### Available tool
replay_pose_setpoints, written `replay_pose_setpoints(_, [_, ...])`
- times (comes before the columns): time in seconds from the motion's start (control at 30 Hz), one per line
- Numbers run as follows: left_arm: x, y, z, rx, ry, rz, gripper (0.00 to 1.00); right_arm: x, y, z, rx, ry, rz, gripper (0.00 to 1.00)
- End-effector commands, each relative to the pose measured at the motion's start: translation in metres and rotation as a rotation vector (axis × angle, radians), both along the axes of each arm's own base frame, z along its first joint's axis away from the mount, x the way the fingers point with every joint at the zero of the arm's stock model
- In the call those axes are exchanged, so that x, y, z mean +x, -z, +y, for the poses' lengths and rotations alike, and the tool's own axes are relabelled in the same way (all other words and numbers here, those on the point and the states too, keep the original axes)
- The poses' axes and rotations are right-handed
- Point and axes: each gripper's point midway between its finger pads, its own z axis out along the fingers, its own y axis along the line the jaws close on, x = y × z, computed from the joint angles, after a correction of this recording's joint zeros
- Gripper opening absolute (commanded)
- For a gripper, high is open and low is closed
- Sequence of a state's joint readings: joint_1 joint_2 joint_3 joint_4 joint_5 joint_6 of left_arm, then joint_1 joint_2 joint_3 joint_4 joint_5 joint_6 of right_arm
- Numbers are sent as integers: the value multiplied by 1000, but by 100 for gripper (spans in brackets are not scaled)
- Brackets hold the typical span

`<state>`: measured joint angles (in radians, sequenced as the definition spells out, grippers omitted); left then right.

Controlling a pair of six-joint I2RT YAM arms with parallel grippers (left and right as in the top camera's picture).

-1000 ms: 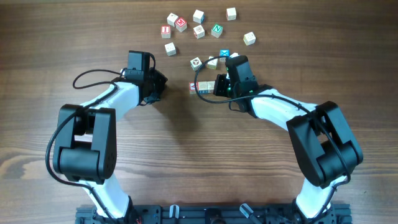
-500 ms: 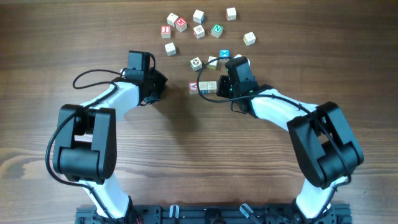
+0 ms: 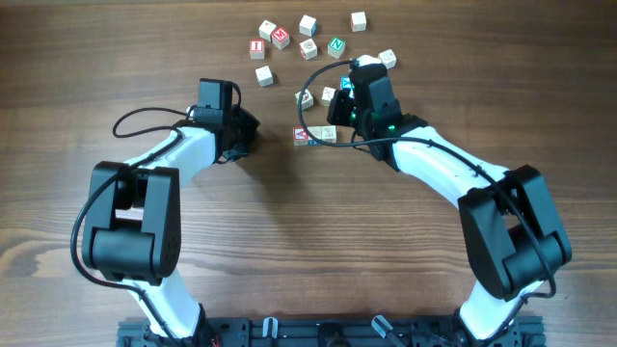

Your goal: Form a horizontal line

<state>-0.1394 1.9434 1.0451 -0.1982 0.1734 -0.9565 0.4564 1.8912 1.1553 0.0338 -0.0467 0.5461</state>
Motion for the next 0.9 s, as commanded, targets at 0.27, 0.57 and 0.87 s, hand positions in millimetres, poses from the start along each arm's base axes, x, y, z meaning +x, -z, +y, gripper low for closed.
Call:
replay_pose_setpoints(0.27, [-69,78,34,162,-42,264,4,9,-29,45,46,-196,57,5])
replay_pose_setpoints(0.57, [-69,78,33,159,-41,262,4,-1,12,76,-42,-264,188,4])
replay_pose_setpoints(0.87, [-68,78,33,159,-41,261,5,-18,40,79,-82,-285,275,5])
